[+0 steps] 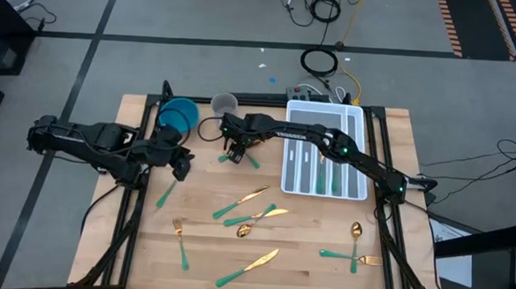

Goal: Sort silverware
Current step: Put the green fork into the white cutlery tray

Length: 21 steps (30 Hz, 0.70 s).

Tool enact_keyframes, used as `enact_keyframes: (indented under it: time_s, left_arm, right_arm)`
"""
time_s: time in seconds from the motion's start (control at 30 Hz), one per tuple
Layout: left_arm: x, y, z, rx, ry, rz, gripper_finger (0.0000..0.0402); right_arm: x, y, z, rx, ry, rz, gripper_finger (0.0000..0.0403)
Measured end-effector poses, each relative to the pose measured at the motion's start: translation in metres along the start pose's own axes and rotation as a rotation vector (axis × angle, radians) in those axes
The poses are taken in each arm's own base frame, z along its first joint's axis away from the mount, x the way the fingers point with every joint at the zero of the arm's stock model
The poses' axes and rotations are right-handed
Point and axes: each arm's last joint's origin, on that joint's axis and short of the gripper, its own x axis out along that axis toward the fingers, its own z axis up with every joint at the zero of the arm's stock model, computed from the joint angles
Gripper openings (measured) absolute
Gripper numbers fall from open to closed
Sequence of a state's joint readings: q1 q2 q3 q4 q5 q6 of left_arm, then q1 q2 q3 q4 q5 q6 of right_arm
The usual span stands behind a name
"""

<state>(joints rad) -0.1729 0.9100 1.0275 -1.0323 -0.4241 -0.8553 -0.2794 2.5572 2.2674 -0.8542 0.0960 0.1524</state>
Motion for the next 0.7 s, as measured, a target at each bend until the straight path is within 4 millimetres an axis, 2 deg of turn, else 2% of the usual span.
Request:
enact_keyframes:
  time_s: [0.07, 0.13, 0.33, 0.57, 0.7]
  left_arm:
    - [0.000, 0.000, 0.000, 0.000, -0.004, 0.003, 0.0123]
    - [0.000, 0.000, 0.000, 0.000, -0.008, 0.007, 0.0123]
    - [0.000, 0.000, 0.001, 0.004, -0.020, 0.017, 0.0123]
    - [0.000, 0.000, 0.001, 0.006, -0.024, 0.021, 0.0123]
    - [0.000, 0.001, 0.001, 0.006, -0.034, 0.031, 0.0123]
  right_arm:
    - [-0.001, 0.001, 0.000, 0.002, -0.004, -0.007, 0.0181]
    - [-0.001, 0.000, -0.001, 0.015, 0.007, -0.012, 0.0156]
    - [-0.001, -0.001, -0.005, 0.024, 0.048, -0.020, 0.0017]
    - [-0.006, -0.002, -0.008, 0.041, 0.091, -0.018, 0.0003]
    - [-0.020, -0.002, -0.004, 0.067, 0.082, 0.040, 0.0002]
